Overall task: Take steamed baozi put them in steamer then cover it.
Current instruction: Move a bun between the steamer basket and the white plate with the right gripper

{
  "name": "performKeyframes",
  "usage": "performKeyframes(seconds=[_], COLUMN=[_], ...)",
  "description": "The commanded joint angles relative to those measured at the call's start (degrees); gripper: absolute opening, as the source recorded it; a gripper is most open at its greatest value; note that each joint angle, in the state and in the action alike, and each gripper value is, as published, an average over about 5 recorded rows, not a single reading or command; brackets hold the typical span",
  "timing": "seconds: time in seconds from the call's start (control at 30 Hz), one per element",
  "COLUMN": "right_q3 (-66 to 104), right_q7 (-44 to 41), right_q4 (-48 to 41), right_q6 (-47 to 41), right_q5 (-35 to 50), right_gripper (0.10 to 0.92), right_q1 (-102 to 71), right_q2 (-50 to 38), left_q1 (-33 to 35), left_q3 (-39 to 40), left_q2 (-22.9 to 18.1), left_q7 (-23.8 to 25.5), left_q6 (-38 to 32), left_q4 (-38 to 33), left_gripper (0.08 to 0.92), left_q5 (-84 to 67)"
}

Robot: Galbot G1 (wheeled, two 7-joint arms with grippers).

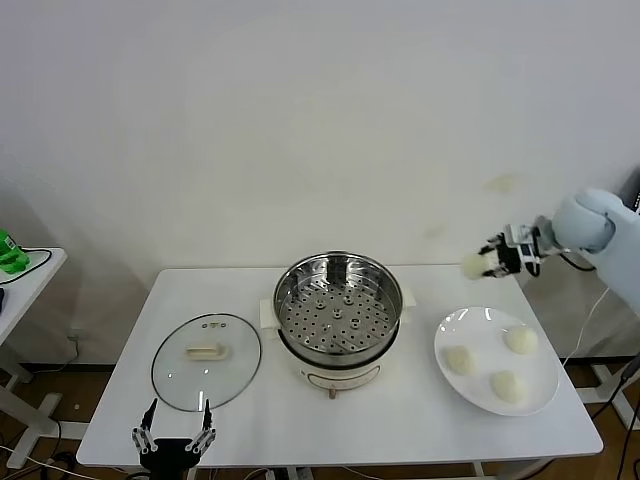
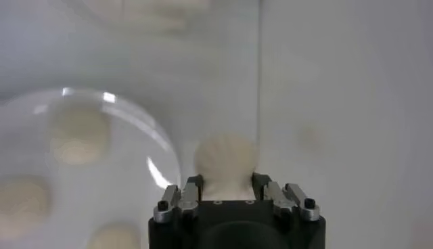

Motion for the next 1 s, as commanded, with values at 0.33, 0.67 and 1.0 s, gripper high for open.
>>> performKeyframes(seconds=[0.33, 0.67, 1.0], right_q3=[-16.34, -16.93, -15.78], right_q7=[3.86, 12.73, 16.59], right_q4=[3.12, -0.07, -2.48], right_q6=[14.09, 29.28, 38.68], right_q5=[1.53, -17.23, -30.51], right_gripper=[0.475, 0.475, 0.482], right_q1=[16.77, 10.07, 5.39], right_q2=[20.76, 24.46, 24.03], left_q1=[1.02, 0.41, -0.56], left_q3=[-0.84, -1.54, -1.69], left_q2=[-1.08, -2.35, -2.41], left_q7=[-0.14, -0.24, -0.32], left_q6=[-0.09, -0.04, 0.09], left_q4=[-1.86, -1.57, 0.12], left_gripper=[0.823, 0.823, 0.823], left_q5=[0.5, 0.44, 0.31])
